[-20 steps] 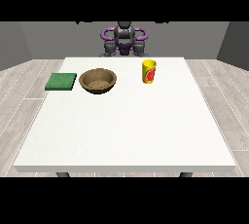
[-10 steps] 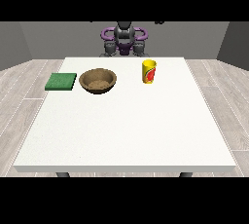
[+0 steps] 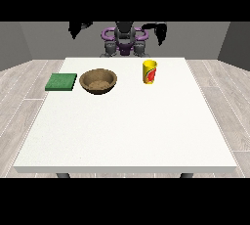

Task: Pick the cup and pour the ball into the bowl, then pick the bowl and place it on the pad

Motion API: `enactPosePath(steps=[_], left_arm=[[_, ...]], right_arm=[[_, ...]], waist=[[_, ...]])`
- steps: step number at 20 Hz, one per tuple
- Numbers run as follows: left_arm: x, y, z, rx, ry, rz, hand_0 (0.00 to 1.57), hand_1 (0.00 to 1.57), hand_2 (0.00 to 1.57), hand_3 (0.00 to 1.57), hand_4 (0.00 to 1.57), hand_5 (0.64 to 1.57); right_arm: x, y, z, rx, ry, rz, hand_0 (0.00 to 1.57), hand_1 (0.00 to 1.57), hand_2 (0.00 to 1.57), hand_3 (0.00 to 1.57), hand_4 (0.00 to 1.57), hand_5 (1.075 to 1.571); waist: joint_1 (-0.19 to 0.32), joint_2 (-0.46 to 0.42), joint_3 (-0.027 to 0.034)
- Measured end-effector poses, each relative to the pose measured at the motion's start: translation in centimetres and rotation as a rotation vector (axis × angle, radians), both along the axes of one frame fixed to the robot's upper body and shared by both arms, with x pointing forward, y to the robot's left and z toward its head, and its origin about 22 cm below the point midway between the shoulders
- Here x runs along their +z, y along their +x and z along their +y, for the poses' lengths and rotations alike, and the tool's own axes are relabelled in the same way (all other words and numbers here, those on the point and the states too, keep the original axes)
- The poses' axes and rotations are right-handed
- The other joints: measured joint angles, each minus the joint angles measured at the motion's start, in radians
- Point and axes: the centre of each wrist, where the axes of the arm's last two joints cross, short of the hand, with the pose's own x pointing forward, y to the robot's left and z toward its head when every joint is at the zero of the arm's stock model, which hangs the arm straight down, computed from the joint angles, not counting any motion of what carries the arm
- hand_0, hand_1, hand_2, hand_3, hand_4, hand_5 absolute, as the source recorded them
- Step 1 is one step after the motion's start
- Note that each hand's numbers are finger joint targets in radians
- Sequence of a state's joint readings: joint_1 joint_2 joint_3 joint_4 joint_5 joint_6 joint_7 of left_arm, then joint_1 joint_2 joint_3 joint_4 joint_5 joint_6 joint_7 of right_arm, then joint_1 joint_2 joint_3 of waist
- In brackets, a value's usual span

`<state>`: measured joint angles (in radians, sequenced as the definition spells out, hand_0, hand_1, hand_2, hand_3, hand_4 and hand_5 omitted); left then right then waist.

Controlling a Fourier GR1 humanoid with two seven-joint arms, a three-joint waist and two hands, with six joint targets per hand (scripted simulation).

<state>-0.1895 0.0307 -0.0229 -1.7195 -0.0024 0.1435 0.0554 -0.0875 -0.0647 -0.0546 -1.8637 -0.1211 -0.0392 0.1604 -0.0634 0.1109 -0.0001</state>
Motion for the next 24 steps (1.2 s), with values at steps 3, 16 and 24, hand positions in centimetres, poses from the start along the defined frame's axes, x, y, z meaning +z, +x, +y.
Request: enactPosePath(steps=[3, 16, 24], left_arm=[[-2.0, 0.6, 0.6, 0.022, 0.02, -0.039, 0.0, 0.0, 0.0, 0.0, 0.41, 1.484], [-10.5, 3.0, 3.3, 0.005, 0.059, 0.034, 0.0, 0.0, 0.0, 0.0, 0.17, 1.422], [-13.8, 4.4, 3.5, 0.027, 0.043, 0.058, 0.0, 0.0, 0.0, 0.0, 0.65, 1.535]], right_arm=[[-0.3, 0.4, -1.1, 0.016, -0.004, -0.039, 0.0, 0.0, 0.0, 0.0, 0.68, 1.547], [-2.3, 1.2, -6.0, 0.015, 0.002, -0.039, 0.0, 0.0, 0.0, 0.0, 0.67, 1.562], [-2.9, 1.9, -7.8, 0.024, -0.016, -0.026, 0.0, 0.0, 0.0, 0.0, 0.68, 1.566]], waist=[[-0.018, 0.055, -0.0001], [-0.04, 0.07, -0.0001], [-0.052, 0.07, -0.0001]])
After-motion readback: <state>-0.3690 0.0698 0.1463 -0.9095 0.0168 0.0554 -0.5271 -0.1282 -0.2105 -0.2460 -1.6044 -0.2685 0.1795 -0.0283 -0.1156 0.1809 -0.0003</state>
